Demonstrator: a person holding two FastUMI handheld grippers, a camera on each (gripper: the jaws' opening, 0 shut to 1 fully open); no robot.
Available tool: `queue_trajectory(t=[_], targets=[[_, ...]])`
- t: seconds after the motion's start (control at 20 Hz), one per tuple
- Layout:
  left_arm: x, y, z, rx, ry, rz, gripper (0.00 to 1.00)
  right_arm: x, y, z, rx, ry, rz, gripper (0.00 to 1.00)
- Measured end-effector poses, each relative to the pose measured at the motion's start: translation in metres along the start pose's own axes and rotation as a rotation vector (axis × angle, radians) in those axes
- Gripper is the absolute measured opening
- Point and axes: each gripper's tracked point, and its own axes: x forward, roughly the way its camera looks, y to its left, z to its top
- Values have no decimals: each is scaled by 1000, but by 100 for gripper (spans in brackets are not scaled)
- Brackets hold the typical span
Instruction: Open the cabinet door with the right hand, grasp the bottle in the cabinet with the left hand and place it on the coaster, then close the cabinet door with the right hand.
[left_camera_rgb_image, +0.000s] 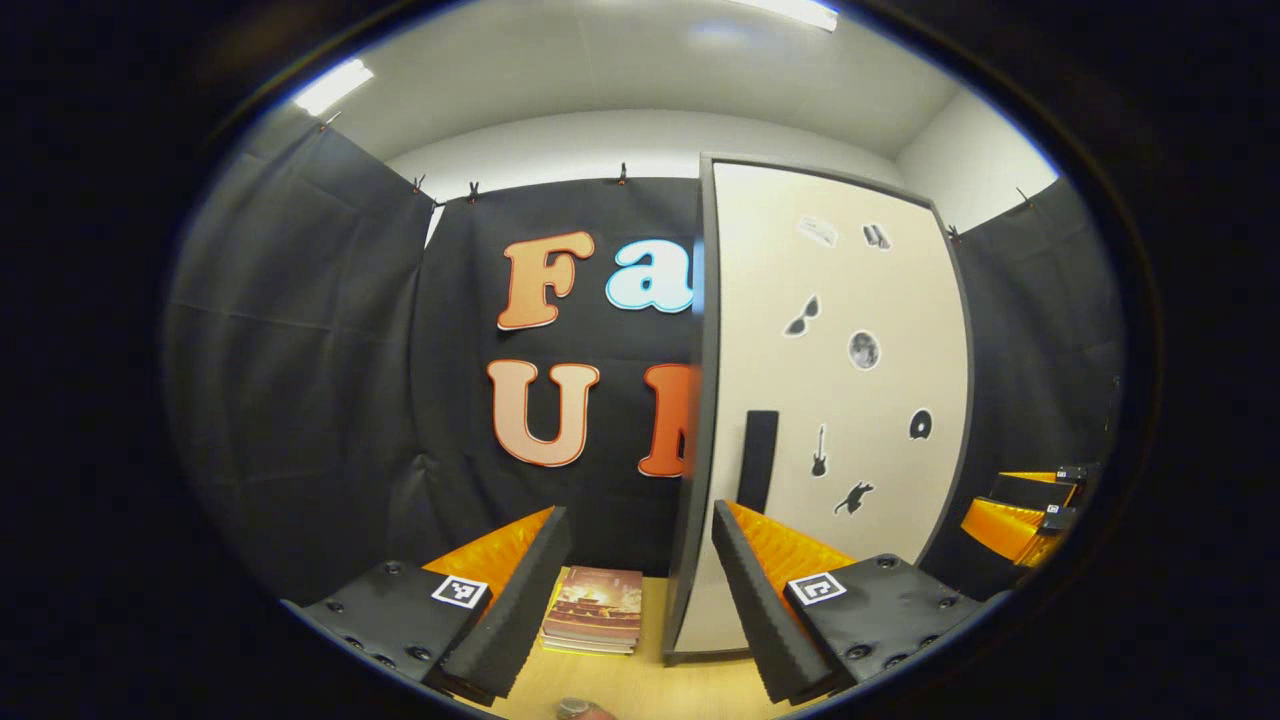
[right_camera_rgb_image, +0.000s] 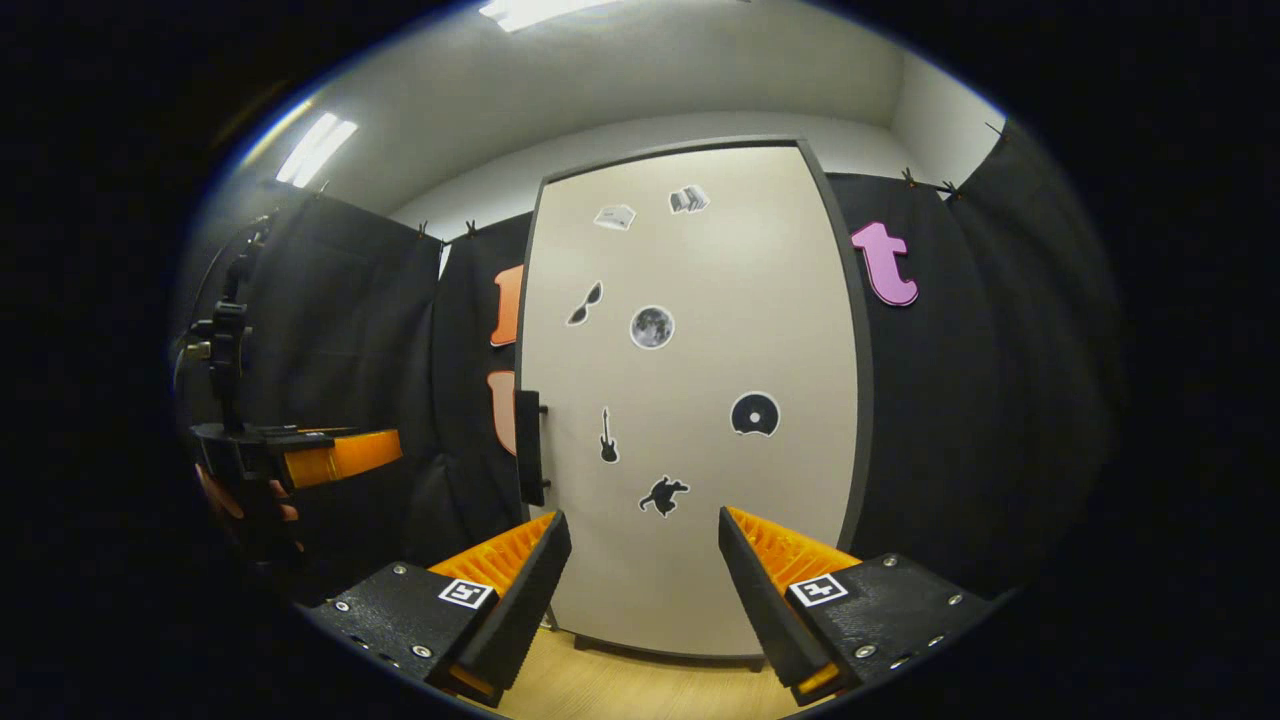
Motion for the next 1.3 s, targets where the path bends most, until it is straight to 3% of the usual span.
queue_trajectory(t=[0.35,0.65,0.95,1.3], targets=[[-55,-65,13,35,-58,-12,93,-51,-44,14,-63,-47,-37,92],[-102,-100,13,62,-108,15,92,-84,-61,3,-25,-63,-14,92],[-104,-132,-6,96,-105,-42,93,-99,-87,3,-3,-99,-60,92],[-100,-118,13,102,-135,-42,96,-96,-85,3,-17,-92,-81,92]])
